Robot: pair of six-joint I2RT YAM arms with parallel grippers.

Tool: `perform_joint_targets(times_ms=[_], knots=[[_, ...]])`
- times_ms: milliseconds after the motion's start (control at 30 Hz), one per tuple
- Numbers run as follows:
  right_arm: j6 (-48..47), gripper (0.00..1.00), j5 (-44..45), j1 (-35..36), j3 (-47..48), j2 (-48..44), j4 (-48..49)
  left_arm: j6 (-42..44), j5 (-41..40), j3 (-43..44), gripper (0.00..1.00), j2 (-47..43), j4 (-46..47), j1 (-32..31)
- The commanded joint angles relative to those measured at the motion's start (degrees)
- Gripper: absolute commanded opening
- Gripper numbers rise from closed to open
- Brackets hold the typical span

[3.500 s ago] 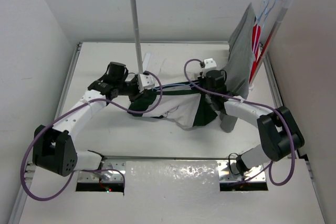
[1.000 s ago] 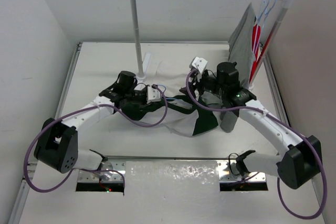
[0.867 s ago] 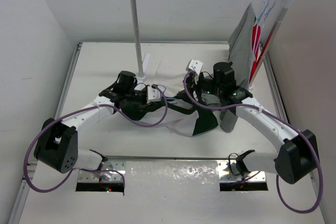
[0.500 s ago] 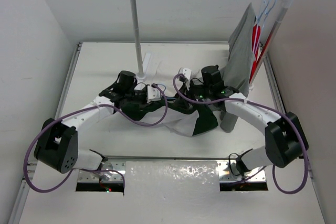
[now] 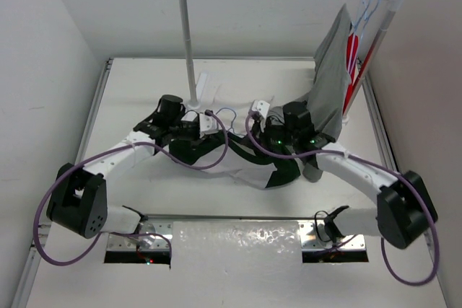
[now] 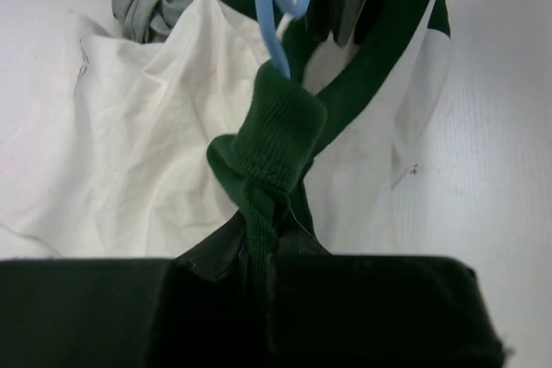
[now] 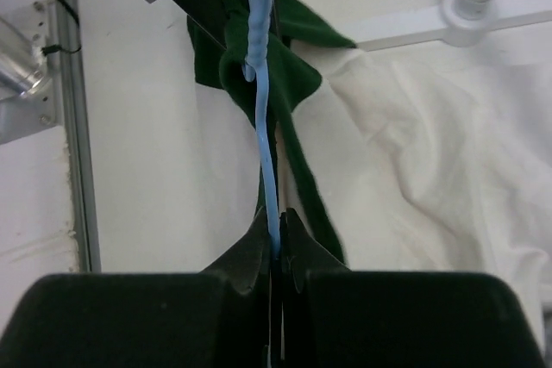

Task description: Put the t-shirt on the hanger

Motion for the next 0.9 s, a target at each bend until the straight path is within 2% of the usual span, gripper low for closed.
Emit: perform_joint_targets(times_ms=[0, 133, 200, 367, 400, 533, 667, 800, 867], knots=[[2.1, 0.00, 7.9, -1.9, -2.0, -7.1, 3.2, -0.1, 2.3, 2.3, 0.00, -1.3, 0.0, 2.3], [1.8, 0.00, 10.4, -2.0, -2.4, -11.4, -0.4, -0.6, 5.4, 3.8, 0.04, -0.4, -1.8, 5.4], [-0.3, 0.00, 12.0, -2.0, -1.2, -13.8, -6.4, -0.4, 8.2, 6.8, 0.05, 0.4, -4.7, 8.1], [-1.7, 0.00, 16.6, -2.1, 1.4, -18.0, -12.5, 6.0, 8.6, 10.8, 0.10, 1.7, -14.1, 10.9], [-1.7, 0.00, 17.1, -2.2, 2.7, -18.5, -13.2, 6.1, 8.7, 10.9, 0.13, 1.6, -14.3, 11.3], [-1.5, 0.00, 19.0, -2.1, 7.0, -19.9, -17.6, 6.2, 11.0, 13.9, 0.35, 1.0, -17.5, 12.6], [-0.8, 0.00, 19.4, -2.2, 10.3, -20.4, -18.9, 2.9, 11.1, 16.0, 0.51, -0.7, -15.5, 13.6], [0.9, 0.00, 22.9, -2.1, 14.1, -20.6, -21.2, -0.5, 8.5, 13.7, 0.55, -1.0, -11.5, 13.6], [0.9, 0.00, 22.1, -2.1, 15.7, -20.7, -22.1, -3.9, 6.5, 12.0, 0.57, -0.3, -6.2, 13.5]])
